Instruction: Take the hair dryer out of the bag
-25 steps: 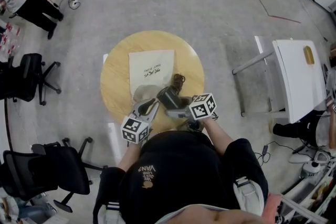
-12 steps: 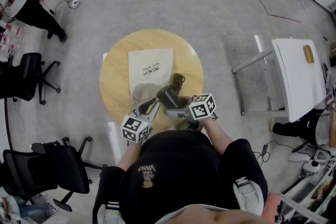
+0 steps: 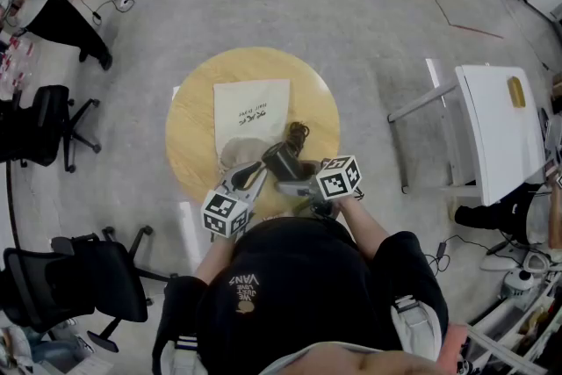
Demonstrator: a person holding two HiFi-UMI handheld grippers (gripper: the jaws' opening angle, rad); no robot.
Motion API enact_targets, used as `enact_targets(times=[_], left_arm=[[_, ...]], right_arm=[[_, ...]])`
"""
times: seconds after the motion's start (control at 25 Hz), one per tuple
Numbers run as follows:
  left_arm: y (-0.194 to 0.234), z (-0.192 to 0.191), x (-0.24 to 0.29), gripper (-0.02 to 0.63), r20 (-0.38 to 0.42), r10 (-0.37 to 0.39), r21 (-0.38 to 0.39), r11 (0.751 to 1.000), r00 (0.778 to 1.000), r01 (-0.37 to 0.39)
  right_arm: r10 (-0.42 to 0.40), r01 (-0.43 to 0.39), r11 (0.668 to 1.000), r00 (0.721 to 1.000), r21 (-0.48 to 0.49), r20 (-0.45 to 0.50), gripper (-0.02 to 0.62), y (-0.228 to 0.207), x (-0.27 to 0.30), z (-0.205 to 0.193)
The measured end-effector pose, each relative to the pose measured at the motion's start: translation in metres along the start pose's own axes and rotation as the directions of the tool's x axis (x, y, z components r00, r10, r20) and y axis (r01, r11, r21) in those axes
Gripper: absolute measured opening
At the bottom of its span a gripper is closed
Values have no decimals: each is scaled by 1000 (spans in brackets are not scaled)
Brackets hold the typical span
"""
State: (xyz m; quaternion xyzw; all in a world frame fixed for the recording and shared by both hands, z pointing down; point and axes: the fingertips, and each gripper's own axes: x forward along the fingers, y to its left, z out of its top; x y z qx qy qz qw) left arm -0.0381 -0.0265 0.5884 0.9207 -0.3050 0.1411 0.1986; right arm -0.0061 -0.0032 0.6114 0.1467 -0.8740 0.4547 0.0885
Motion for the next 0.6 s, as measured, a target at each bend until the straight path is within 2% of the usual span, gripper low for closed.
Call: enact_targets(times=[0.6], left_arm=[[2,0,0,75,2,11,-8,1000,1000,-11]], right_arm=[[2,-2,1000,1000,-5,-11,356,0,1,2]])
